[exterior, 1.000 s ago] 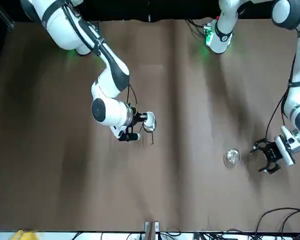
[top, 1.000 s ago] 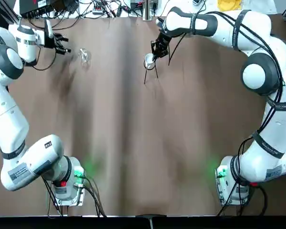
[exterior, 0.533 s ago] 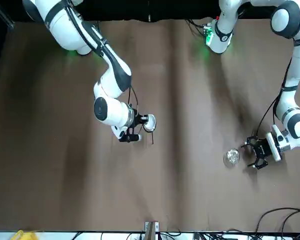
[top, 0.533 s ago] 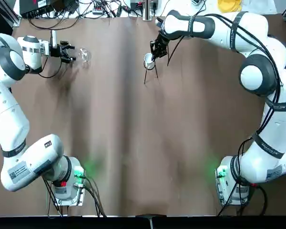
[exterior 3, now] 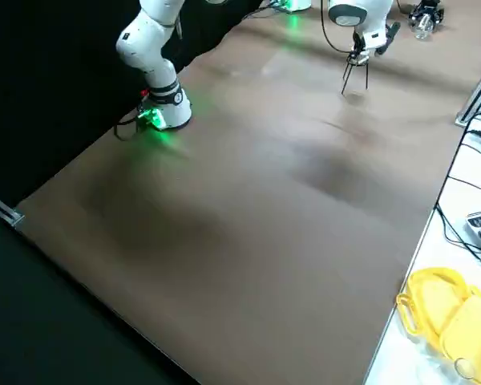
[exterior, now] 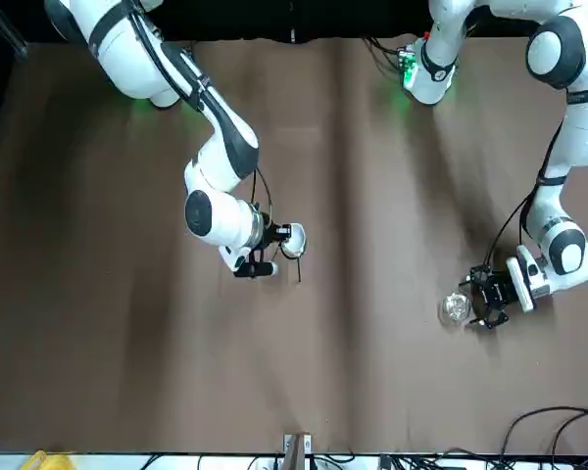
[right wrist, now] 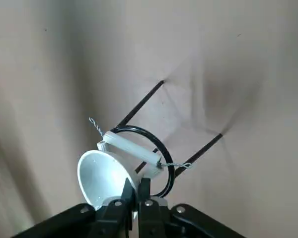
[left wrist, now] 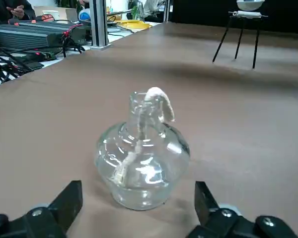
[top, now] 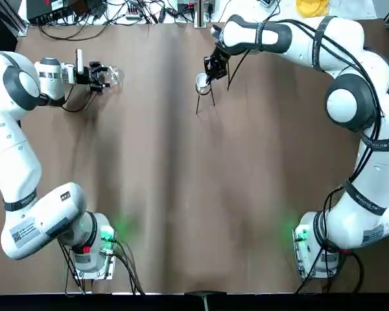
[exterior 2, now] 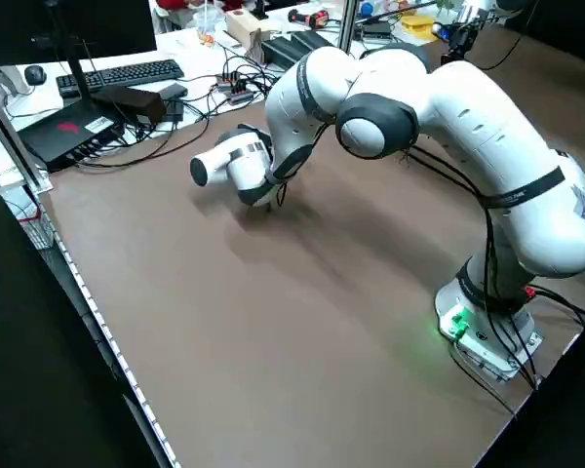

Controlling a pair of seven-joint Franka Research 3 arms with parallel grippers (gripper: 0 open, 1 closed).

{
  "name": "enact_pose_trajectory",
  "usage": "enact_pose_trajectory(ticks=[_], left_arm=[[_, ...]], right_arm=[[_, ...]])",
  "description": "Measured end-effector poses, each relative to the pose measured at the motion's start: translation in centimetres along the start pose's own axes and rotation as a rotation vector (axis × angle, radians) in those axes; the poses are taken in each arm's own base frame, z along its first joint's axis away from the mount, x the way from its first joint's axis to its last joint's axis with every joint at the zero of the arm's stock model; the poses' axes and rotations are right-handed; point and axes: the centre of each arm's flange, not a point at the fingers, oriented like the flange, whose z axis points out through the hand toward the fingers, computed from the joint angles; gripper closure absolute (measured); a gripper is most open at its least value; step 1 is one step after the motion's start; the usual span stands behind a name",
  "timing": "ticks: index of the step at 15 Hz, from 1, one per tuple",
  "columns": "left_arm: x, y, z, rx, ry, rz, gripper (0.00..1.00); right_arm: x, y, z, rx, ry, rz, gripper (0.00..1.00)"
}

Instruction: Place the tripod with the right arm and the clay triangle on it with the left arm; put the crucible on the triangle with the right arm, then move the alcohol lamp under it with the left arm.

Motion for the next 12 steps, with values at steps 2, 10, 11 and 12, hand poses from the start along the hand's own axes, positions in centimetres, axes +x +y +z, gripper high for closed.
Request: enact_pose_trajectory(ticks=[2,10,11,12], left_arm=[[0.0,-0.1,0.7,0.001,0.02,-0.001,0.0],[0.4,0.0,3.2,-0.017,0.046,0.032,0.01],[0.3,0.1,3.5,-0.02,0.047,0.03,0.01],[0.2,0.2,3.8,-0.023,0.05,0.028,0.01]], right_arm=[[0.0,0.0,0.2,-0.001,-0.002,0.0,0.94],[0.1,0.2,0.3,-0.003,-0.002,0.003,0.89],[0.1,0.3,0.2,-0.003,-0.002,0.004,0.81],[0.2,0.3,0.2,-0.004,-0.002,0.004,0.8]])
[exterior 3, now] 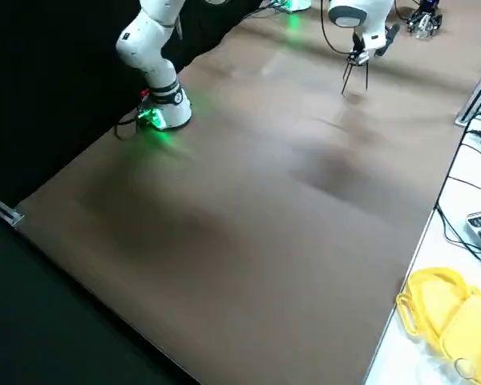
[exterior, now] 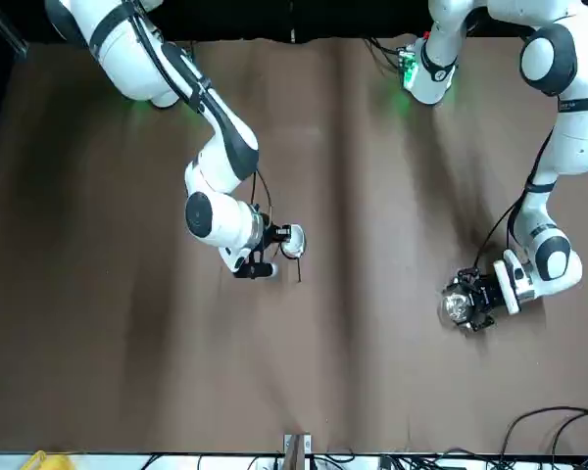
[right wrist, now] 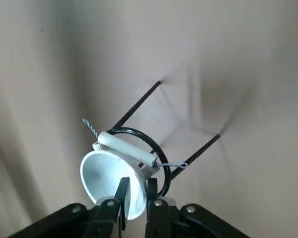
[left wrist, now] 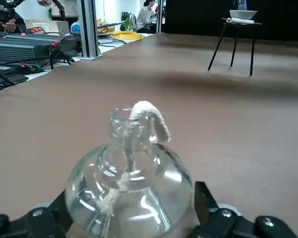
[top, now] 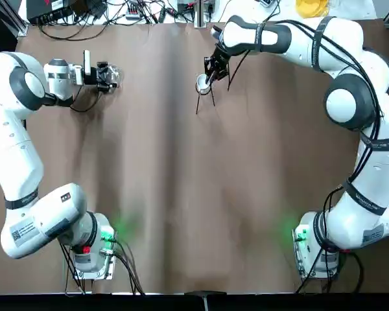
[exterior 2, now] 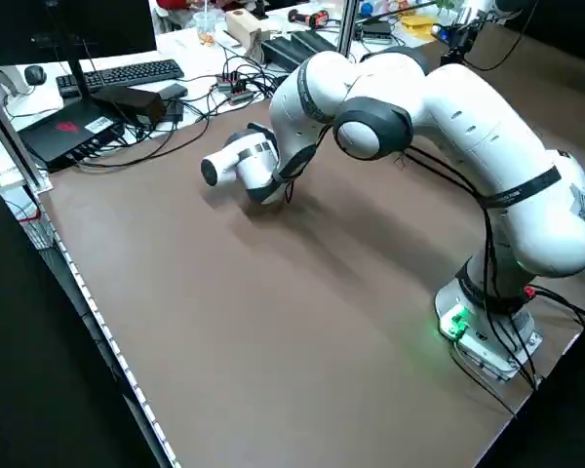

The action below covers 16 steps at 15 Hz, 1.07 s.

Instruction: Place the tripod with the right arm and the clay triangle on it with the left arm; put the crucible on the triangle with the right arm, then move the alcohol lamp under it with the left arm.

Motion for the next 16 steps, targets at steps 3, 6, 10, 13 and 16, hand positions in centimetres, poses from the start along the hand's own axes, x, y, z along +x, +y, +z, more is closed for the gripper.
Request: enact_pose_trajectory(ticks=[3,6,10,13,16], left_arm=[[0.1,-0.1,1.1,0.006,0.015,-0.005,0.03],[0.3,-0.3,1.1,0.01,0.014,0.001,0.19],[0.7,-0.5,1.6,0.005,0.014,0.014,0.19],[2.2,-0.9,3.7,-0.024,0.018,0.043,0.19],[4.6,-0.6,7.4,-0.094,0.043,0.079,0.19]], right_arm=[[0.2,0.3,-0.1,-0.002,0.004,0.005,0.77],[0.4,0.4,-0.3,-0.002,0.009,0.007,0.74],[1.1,0.8,-1.2,0.003,0.024,0.015,0.72],[1.6,1.2,-2.1,0.005,0.04,0.023,0.7],[2.0,1.8,-3.1,-0.009,0.055,0.025,0.7]])
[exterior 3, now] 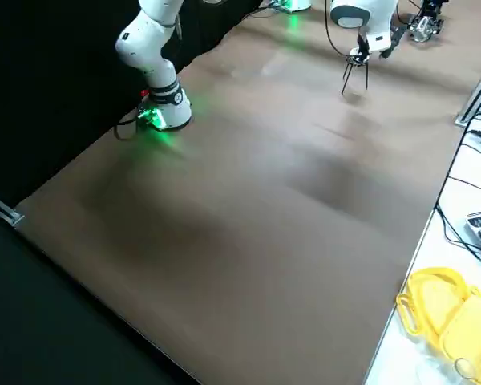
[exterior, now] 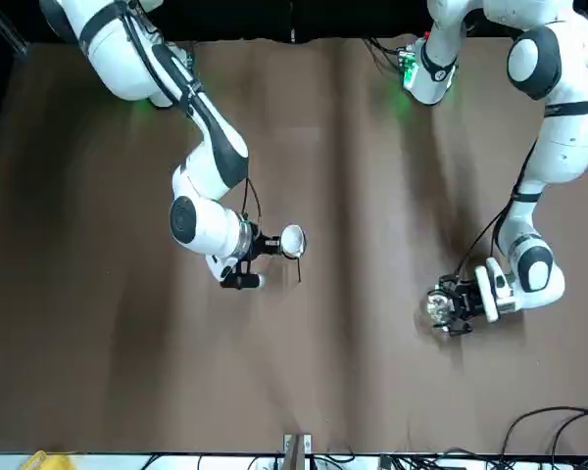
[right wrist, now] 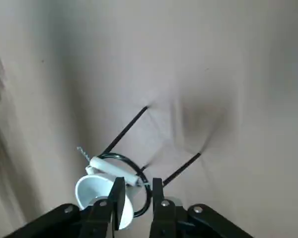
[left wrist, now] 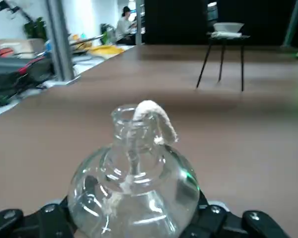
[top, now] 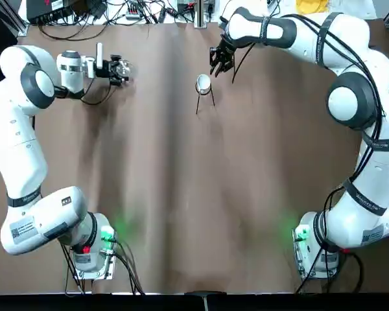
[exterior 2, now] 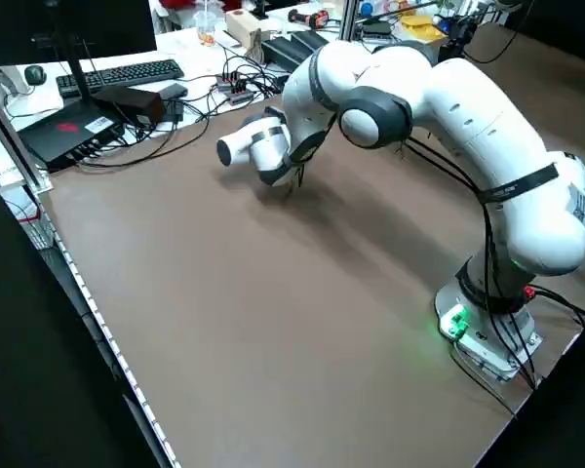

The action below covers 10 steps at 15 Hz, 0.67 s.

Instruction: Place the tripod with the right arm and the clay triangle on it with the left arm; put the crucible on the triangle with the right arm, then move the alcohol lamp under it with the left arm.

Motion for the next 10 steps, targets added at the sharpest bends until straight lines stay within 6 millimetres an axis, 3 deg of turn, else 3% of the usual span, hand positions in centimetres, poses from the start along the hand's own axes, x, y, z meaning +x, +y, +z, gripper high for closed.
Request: enact_pose_trajectory(ticks=[2,5,7,8,10], left_arm=[[1.7,0.2,3.5,-0.063,0.026,0.029,0.19],[3.9,1.2,9.7,-0.167,0.045,0.064,0.2],[5.3,2.1,13.7,-0.226,0.054,0.083,0.2],[6.6,3.2,17.3,-0.279,0.061,0.098,0.2],[7.9,4.1,21.1,-0.292,0.07,0.1,0.2]], right_arm=[[0.5,0.8,-1.7,-0.025,0.005,0.005,0.7],[1.0,2.4,-5.9,-0.105,0.017,-0.012,0.7],[1.1,3.9,-9.7,-0.171,0.03,-0.021,0.7],[1.1,5.7,-13.8,-0.213,0.032,-0.032,0.7],[0.8,8.1,-17.9,-0.249,0.016,-0.048,0.67]])
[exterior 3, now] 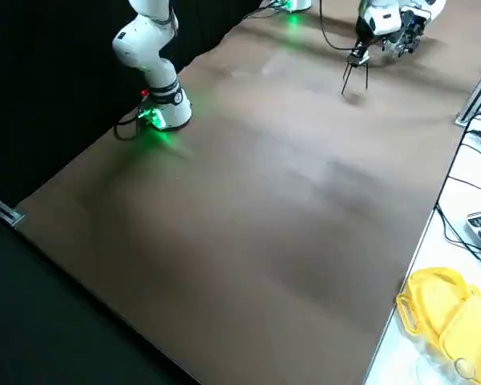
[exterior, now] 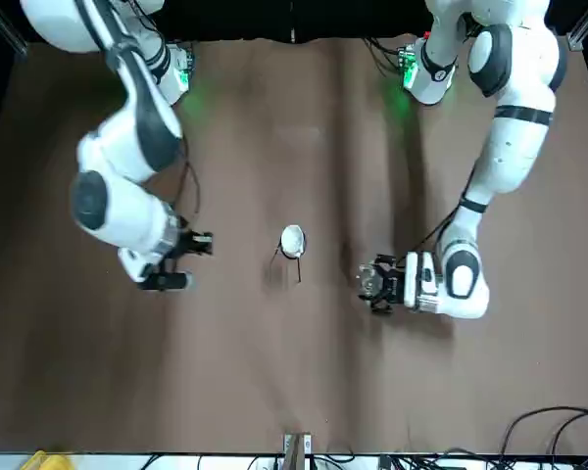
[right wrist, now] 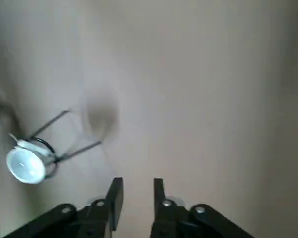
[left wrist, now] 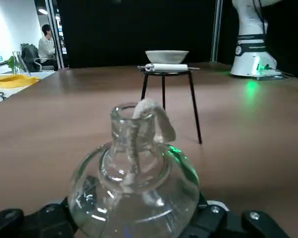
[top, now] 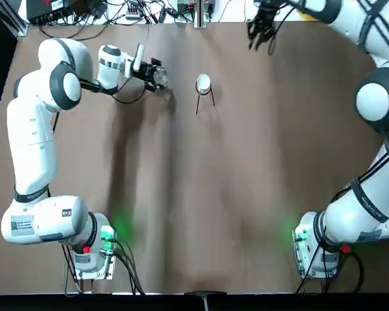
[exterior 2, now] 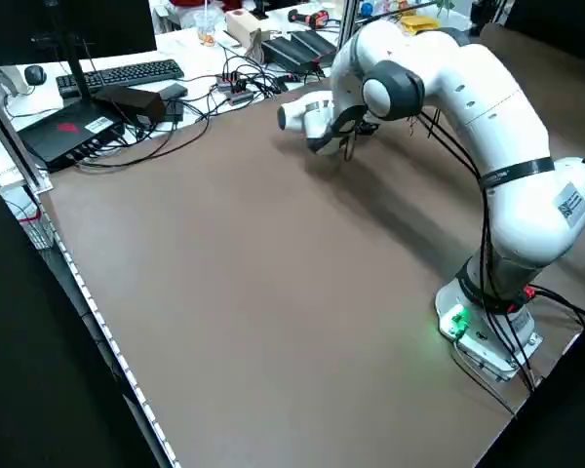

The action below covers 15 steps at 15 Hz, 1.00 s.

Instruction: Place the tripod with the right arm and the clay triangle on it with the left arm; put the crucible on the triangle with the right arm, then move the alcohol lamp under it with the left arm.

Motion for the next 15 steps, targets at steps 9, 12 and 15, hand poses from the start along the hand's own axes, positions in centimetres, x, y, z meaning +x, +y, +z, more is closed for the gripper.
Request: enact_pose_trajectory(ticks=[9,12,15], left_arm=[[2.8,0.3,12.0,0.039,0.018,0.048,0.2],[2.6,0.5,12.5,0.042,0.011,0.043,0.21],[2.0,0.7,12.7,0.045,-0.001,0.035,0.21]], right_arm=[[-6.0,9.2,-14.3,-0.195,0.015,-0.135,0.67],[-7.5,13.4,-17.6,-0.203,0.011,-0.149,0.66],[-8.8,14.2,-18.6,-0.209,-0.022,-0.146,0.5]])
